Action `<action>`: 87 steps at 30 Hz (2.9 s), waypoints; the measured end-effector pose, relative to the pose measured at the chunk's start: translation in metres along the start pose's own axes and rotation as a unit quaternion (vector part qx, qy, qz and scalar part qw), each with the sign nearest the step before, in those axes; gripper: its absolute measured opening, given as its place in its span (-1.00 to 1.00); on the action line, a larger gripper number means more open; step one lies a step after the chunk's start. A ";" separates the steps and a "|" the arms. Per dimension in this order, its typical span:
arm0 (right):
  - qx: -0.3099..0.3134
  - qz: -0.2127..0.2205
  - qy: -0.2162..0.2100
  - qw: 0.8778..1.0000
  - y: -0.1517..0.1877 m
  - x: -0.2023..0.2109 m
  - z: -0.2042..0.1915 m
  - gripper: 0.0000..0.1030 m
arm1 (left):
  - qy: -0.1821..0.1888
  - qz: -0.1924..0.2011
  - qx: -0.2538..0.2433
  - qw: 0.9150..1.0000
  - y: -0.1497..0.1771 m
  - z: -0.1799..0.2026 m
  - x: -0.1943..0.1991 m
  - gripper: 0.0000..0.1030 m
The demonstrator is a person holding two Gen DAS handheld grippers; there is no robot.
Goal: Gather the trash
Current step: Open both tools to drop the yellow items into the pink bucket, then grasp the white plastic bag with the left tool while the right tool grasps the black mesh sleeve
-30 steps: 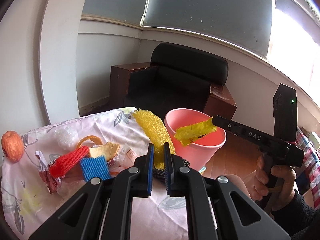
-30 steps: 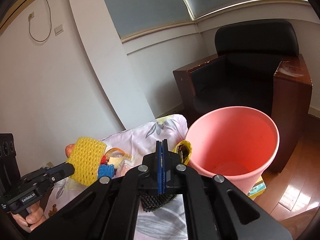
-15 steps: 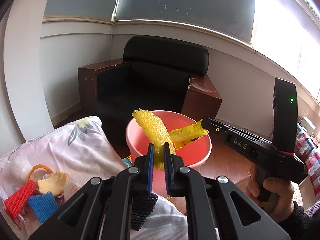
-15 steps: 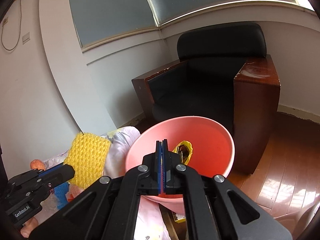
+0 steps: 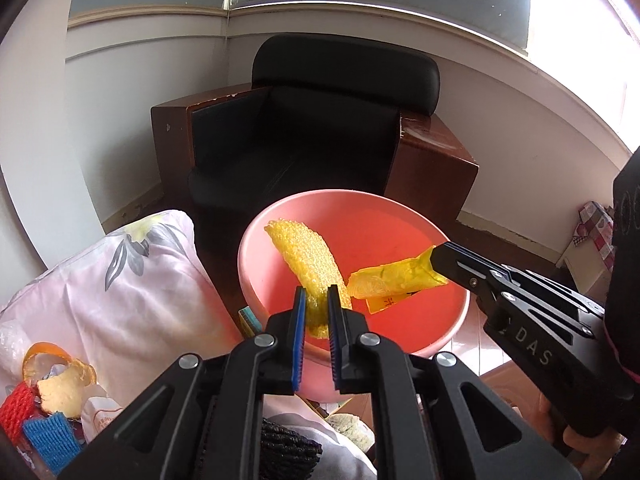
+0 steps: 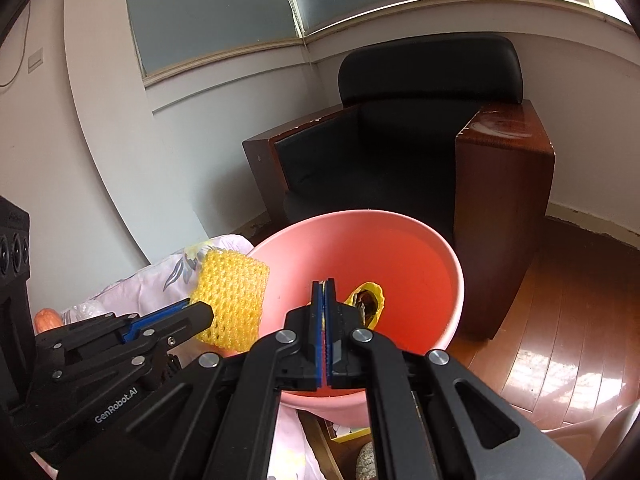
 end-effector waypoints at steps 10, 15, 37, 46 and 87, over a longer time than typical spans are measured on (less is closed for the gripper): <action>-0.028 -0.024 -0.014 0.999 0.007 -0.013 0.010 -0.96 | -0.015 0.008 0.005 1.000 -0.004 -0.006 0.000 -0.31; -0.035 -0.018 -0.026 0.999 0.009 -0.009 0.010 -0.51 | -0.017 0.019 0.002 1.000 -0.006 -0.006 0.011 -0.27; 0.008 -0.004 -0.067 0.998 0.019 0.042 -0.051 -0.50 | -0.018 0.070 0.024 0.997 0.009 -0.029 0.107 -0.22; 0.018 -0.022 -0.087 0.996 0.039 0.055 -0.076 -0.50 | -0.047 0.084 0.043 0.994 0.036 -0.065 0.154 -0.21; 0.018 -0.097 -0.141 0.985 0.074 0.012 -0.094 -0.50 | -0.109 -0.017 0.069 0.991 0.073 -0.135 0.066 -0.43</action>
Point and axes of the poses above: each gripper's, at about its wrist camera, not at the fingertips, and x roughly against the way its jaws point, z to its right, y to its underside, the point moved 5 cm from there along -x, roughly the way its jaws point, and after that the axes turned 11 degrees about x, right-handed, at the moved point
